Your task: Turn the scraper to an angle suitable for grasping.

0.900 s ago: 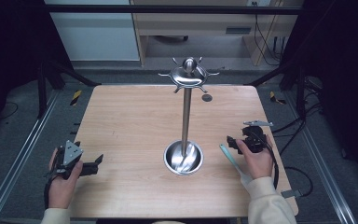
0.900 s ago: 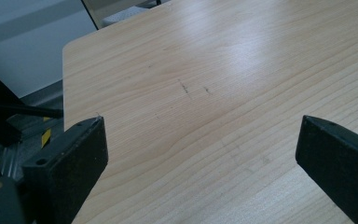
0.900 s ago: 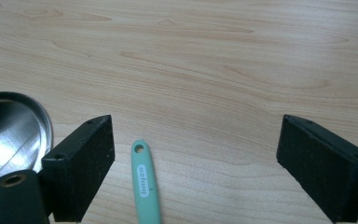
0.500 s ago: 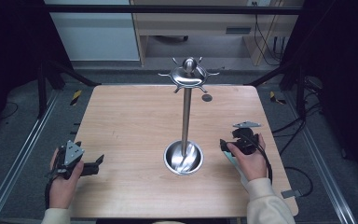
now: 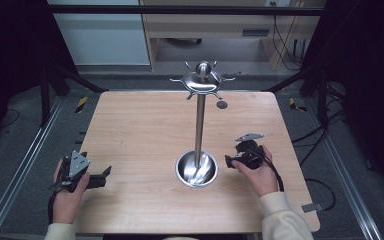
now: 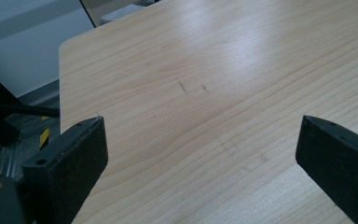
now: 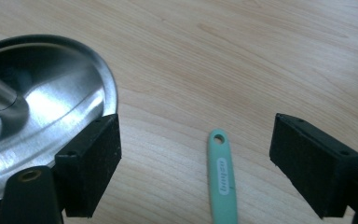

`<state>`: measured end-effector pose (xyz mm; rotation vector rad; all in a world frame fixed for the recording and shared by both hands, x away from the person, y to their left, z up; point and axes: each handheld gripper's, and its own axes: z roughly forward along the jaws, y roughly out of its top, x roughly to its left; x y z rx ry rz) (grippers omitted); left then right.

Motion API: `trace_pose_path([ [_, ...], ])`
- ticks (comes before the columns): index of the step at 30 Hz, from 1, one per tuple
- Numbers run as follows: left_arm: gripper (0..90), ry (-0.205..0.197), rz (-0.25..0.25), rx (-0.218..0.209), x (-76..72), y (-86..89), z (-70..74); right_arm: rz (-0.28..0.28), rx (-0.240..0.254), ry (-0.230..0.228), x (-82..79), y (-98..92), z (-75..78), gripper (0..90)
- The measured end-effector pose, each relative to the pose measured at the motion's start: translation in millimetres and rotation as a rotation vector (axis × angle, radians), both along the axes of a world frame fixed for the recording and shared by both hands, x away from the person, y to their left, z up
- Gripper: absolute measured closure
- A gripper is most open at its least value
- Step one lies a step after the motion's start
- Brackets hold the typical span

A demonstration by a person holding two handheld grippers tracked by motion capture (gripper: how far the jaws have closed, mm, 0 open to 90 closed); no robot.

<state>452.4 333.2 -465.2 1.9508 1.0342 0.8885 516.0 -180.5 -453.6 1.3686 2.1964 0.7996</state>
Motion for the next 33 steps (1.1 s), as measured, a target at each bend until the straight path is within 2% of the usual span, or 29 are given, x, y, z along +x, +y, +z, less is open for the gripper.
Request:
trace_pose_path([
  [2,2.0,0.001,-0.002,0.002,0.2,-0.2,-0.1,0.027,0.001,0.011,0.1,2.2,-1.4,27.0],
  [3,2.0,0.001,-0.002,0.002,0.2,-0.2,-0.1,0.027,0.001,0.011,0.1,2.2,-1.4,27.0],
  [6,2.0,0.001,-0.002,0.004,0.2,-0.3,-0.1,0.074,0.011,0.02,-0.4,1.5,-1.5,47.9],
  [10,2.0,-0.002,0.0,0.002,0.0,0.1,0.2,0.12,-0.002,0.034,-1.7,1.6,-2.6,63.2],
  [15,2.0,-0.002,0.003,0.004,0.2,0.6,0.1,0.129,-0.001,0.038,-1.6,-0.9,-2.7,81.4],
  [21,2.0,-0.001,-0.003,0.01,0.6,-0.9,-0.1,0.115,0.006,0.046,0.2,-8.5,-4.5,90.0],
  [28,2.0,-0.001,-0.004,0.011,1.0,-1.1,-0.3,0.089,0.02,0.073,2.0,-13.5,-6.9,90.0],
  [33,2.0,-0.001,-0.004,0.011,0.8,-1.2,-0.1,0.068,-0.006,0.09,5.0,-15.5,-11.5,90.0],
])
